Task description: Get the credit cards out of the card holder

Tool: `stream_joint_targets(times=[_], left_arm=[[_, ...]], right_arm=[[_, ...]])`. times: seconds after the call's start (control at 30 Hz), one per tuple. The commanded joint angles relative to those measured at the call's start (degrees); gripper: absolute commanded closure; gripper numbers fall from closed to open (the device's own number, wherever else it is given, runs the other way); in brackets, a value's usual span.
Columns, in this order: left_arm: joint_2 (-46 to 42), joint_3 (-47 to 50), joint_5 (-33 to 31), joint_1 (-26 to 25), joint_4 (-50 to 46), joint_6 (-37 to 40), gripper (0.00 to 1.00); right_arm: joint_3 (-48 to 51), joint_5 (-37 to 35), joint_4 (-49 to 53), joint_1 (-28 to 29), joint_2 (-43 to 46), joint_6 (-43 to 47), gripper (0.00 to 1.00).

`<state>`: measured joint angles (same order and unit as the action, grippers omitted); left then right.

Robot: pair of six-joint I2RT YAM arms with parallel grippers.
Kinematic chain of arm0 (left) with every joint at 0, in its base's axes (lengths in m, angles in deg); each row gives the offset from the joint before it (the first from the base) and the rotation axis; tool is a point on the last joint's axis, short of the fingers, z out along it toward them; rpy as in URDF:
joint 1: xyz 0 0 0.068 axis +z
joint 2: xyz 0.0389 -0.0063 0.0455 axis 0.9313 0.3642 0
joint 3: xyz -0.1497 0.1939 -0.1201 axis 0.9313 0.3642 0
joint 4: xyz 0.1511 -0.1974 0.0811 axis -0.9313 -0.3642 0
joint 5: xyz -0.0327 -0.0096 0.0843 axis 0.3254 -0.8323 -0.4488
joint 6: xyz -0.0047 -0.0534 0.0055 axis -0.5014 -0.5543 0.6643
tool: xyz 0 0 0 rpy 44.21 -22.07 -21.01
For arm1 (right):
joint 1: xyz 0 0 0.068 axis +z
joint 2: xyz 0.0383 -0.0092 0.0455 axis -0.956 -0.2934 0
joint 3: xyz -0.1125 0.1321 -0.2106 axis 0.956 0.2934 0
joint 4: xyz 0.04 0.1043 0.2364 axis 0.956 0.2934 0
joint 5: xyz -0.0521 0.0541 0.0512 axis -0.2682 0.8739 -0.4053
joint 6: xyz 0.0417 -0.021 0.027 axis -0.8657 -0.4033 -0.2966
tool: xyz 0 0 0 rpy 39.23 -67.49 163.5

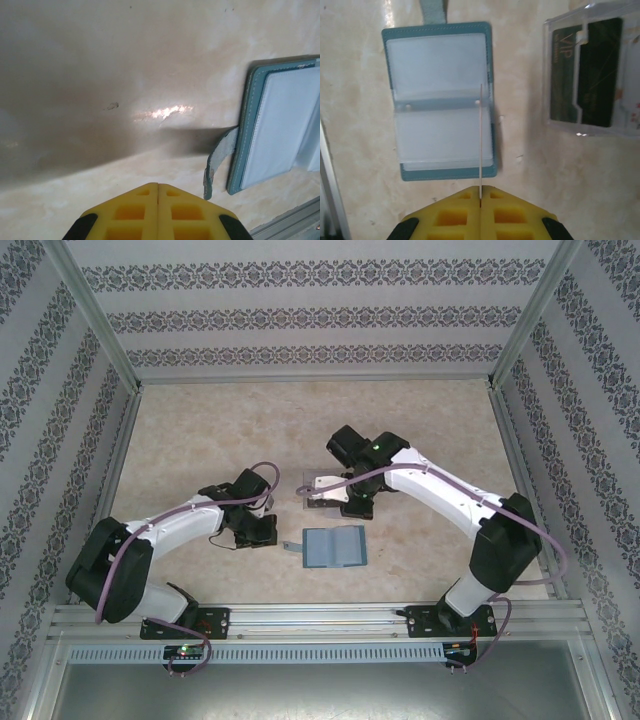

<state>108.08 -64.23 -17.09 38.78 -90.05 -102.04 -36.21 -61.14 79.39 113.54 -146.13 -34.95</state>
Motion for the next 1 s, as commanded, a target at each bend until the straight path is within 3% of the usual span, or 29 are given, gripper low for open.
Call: stream_joint_targets(times=[0.0,0.97], left_arm=[[-1.12,0.52,0.24,0.78,-0.02,-0.57,0.95],[0.54,-0.82,-0.12,3.21,-1.43,0.68,0.95]], right_arm=[[-4.54,2.0,1.97,-1.24,-3.06,3.77,1.0],[-42.52,1.25,16.46,-6.58,-31.78,8.89,1.0]])
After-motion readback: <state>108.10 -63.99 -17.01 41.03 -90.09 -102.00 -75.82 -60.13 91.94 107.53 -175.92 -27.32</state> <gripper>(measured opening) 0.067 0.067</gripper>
